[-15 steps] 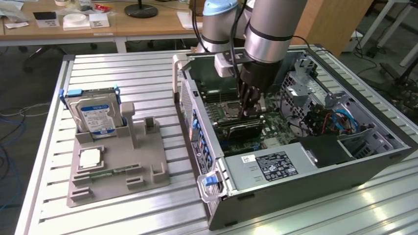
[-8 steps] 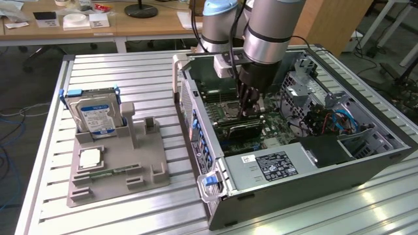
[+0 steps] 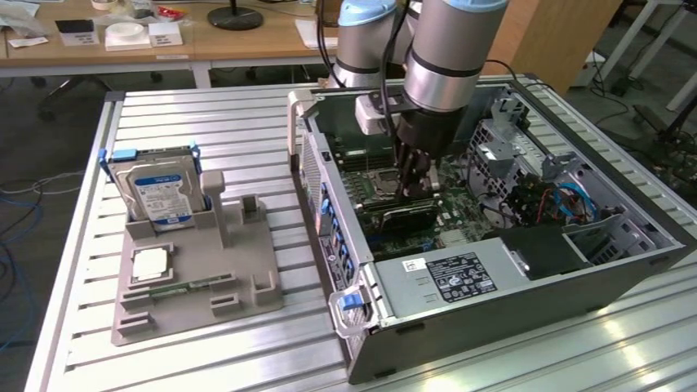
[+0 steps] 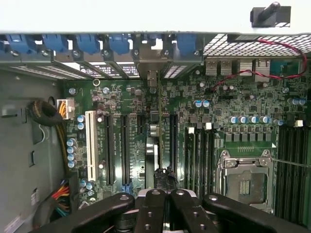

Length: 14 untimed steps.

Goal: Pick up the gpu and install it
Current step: 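Press down on the gpu until it lock into place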

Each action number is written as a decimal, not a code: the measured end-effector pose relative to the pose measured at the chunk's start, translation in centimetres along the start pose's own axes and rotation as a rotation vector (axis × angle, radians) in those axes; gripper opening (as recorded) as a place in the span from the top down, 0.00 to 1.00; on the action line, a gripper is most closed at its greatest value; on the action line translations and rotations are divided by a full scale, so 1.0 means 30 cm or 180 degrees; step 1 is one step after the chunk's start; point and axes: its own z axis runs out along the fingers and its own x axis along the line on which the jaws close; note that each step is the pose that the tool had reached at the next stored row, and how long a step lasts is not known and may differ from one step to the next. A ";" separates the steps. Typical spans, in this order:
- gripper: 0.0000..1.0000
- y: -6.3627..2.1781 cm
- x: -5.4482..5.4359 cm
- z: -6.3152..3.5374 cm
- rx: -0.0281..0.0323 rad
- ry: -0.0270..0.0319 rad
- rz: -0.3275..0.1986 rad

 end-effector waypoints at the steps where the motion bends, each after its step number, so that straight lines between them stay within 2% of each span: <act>1: 0.89 0.000 0.000 0.002 0.0000 0.0000 0.0001; 14: 0.89 0.001 0.000 0.018 0.0000 0.0001 0.0002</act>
